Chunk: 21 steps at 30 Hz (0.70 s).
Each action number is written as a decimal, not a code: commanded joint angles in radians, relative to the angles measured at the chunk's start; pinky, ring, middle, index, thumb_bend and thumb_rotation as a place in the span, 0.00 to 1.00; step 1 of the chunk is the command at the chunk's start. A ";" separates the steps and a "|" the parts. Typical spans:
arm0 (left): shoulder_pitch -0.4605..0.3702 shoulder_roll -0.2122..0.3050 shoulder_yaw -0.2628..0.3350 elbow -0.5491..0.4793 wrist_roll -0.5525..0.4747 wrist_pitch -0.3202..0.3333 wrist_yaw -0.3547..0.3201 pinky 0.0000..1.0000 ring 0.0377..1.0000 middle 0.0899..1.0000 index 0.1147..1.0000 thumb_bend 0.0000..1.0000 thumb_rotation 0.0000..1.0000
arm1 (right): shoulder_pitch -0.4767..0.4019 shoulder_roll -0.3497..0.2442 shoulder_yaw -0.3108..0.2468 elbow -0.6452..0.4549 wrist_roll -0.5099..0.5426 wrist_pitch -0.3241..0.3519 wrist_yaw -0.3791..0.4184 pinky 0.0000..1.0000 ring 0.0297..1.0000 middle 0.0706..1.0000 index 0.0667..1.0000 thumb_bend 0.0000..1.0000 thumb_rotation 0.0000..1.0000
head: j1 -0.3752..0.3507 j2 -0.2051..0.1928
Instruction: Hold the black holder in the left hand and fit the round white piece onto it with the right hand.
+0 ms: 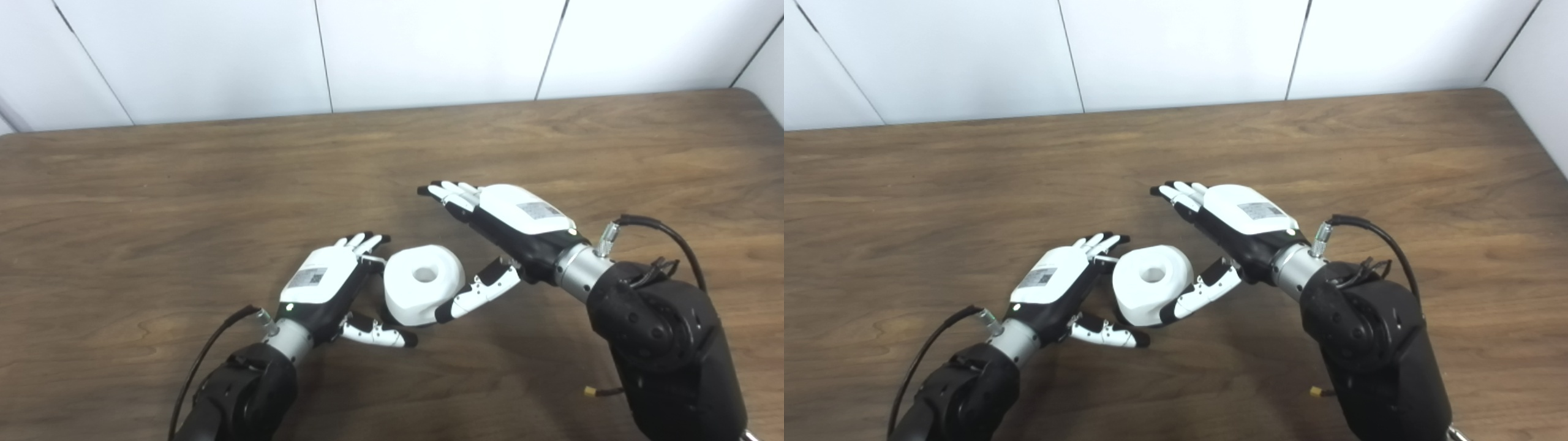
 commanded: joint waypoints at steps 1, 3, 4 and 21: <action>0.045 0.038 -0.004 0.017 0.011 0.039 -0.087 1.00 0.99 0.95 0.96 0.96 0.30 | -0.033 -0.003 -0.011 -0.014 0.005 -0.003 -0.029 1.00 1.00 1.00 0.99 1.00 0.46 | 0.001 -0.004; 0.046 0.040 0.004 -0.001 0.008 0.046 -0.098 1.00 1.00 0.95 0.94 0.95 0.29 | -0.032 -0.004 -0.010 -0.011 0.005 -0.005 -0.030 1.00 1.00 1.00 0.99 1.00 0.46 | 0.002 -0.005; 0.047 0.041 0.010 -0.014 0.007 0.046 -0.103 1.00 1.00 0.94 0.94 0.95 0.29 | -0.031 -0.005 -0.010 -0.010 0.006 -0.005 -0.030 1.00 1.00 1.00 1.00 1.00 0.47 | 0.003 -0.006; 0.067 0.017 0.097 -0.081 0.003 0.041 -0.149 1.00 0.99 0.95 0.99 0.97 0.26 | -0.027 -0.013 -0.012 -0.003 0.009 -0.006 -0.034 1.00 1.00 1.00 0.99 1.00 0.46 | 0.006 -0.011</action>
